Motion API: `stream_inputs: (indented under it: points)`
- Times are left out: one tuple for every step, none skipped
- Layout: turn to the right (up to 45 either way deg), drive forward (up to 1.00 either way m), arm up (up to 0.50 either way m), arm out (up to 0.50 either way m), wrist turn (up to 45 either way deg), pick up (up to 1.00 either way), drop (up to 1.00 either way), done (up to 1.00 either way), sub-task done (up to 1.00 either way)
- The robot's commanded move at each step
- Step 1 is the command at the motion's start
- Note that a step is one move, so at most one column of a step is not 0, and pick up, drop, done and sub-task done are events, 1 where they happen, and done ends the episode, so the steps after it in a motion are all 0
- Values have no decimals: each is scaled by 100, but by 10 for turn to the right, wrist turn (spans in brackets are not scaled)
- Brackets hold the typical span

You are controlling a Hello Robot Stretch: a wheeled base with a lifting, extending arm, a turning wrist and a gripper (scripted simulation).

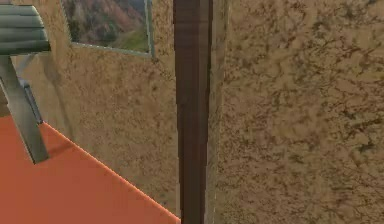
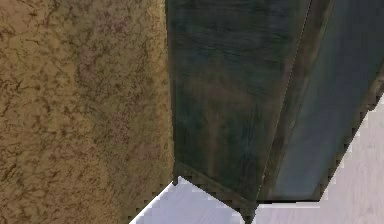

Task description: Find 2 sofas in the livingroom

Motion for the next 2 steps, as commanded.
stream_inputs:
  points:
    - [-150, 0, 0, 0, 0, 0, 0, 0, 0]
    - [0, 10, 0, 0, 0, 0, 0, 0, 0]
